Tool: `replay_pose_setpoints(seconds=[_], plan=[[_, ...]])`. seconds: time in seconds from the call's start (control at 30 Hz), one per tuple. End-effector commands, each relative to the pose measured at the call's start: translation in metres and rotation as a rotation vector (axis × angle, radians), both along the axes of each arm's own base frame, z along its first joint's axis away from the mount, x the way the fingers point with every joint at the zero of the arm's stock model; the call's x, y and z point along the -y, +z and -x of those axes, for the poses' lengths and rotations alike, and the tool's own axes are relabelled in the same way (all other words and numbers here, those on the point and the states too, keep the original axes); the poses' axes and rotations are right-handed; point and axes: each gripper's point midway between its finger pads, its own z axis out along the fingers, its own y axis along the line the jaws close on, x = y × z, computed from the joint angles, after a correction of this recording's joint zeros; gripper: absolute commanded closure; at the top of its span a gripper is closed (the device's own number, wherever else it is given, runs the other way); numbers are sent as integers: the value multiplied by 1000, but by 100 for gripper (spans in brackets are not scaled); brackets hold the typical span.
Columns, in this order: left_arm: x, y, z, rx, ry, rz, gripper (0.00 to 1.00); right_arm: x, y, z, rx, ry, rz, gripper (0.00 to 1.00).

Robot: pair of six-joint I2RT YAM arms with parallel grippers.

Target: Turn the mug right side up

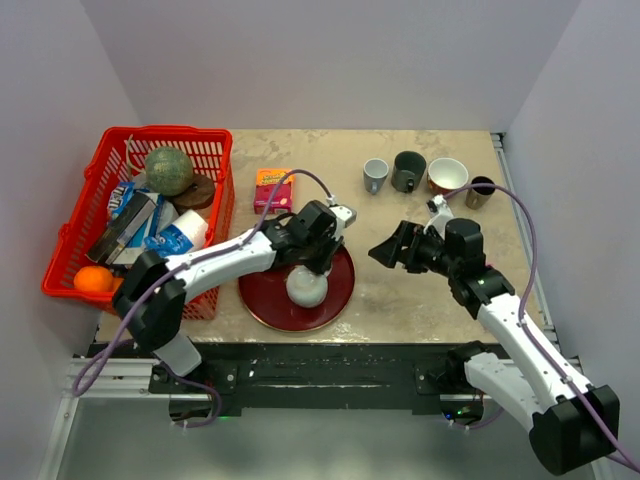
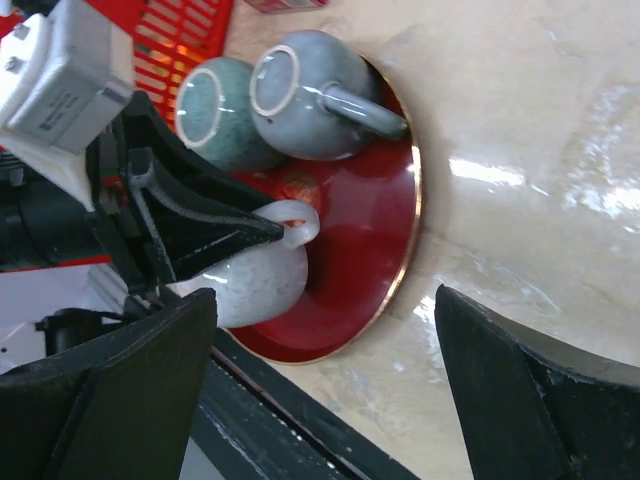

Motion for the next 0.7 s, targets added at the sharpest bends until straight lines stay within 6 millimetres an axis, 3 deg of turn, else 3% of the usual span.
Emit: replay_pose_setpoints(seconds=[0.0, 0.23, 0.5, 0.67], plan=[[16, 64, 7, 79, -39, 214, 100, -21, 34, -3, 108, 93, -118, 7], [21, 117, 27, 162, -159, 379, 100, -36, 54, 1, 171, 200, -184, 7], [34, 192, 43, 224, -256, 565, 100, -58, 110, 35, 388, 450, -330, 6], [36, 232, 43, 300, -265, 645, 100, -58, 116, 28, 363, 421, -322, 5]])
